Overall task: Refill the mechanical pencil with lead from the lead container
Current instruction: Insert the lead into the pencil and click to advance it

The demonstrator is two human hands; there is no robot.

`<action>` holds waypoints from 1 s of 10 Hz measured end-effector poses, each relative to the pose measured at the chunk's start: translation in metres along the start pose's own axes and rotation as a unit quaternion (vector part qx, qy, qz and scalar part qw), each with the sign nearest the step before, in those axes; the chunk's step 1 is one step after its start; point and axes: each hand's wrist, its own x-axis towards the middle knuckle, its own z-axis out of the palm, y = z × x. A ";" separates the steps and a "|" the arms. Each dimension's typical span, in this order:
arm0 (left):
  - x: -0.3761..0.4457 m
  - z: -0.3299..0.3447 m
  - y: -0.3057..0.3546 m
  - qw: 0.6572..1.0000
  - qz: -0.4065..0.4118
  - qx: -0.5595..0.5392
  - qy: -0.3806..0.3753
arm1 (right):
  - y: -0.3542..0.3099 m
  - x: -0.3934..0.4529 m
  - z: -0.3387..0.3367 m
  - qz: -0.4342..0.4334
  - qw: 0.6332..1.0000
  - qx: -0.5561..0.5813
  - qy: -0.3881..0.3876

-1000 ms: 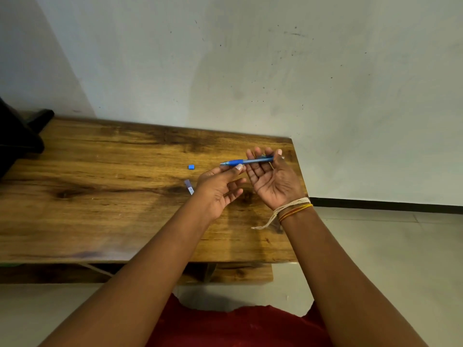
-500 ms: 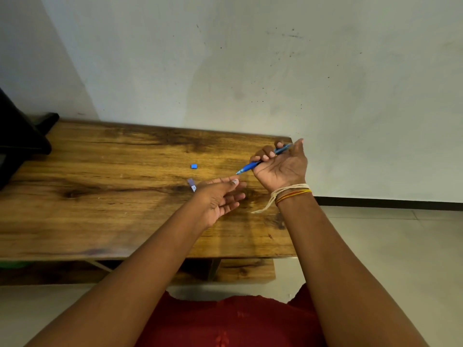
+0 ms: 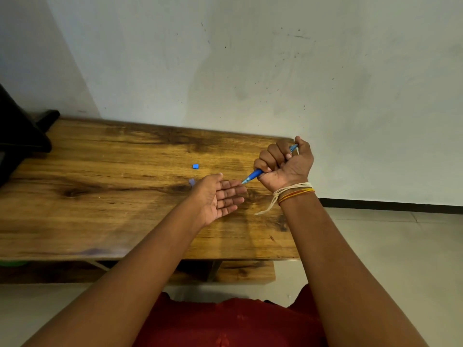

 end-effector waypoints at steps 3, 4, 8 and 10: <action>0.004 -0.001 0.000 1.000 -0.005 0.005 0.012 | 0.001 -0.005 0.003 -0.001 1.000 0.019 -0.009; 0.005 -0.001 0.000 1.000 -0.008 0.009 0.012 | 0.000 -0.005 0.003 -0.006 1.000 0.027 -0.005; 0.004 0.000 0.000 1.000 -0.005 0.018 0.012 | 0.001 -0.006 0.005 -0.029 0.999 0.008 0.011; 0.004 -0.002 0.001 1.000 -0.007 0.028 -0.001 | 0.000 -0.006 0.006 -0.029 0.999 -0.002 0.015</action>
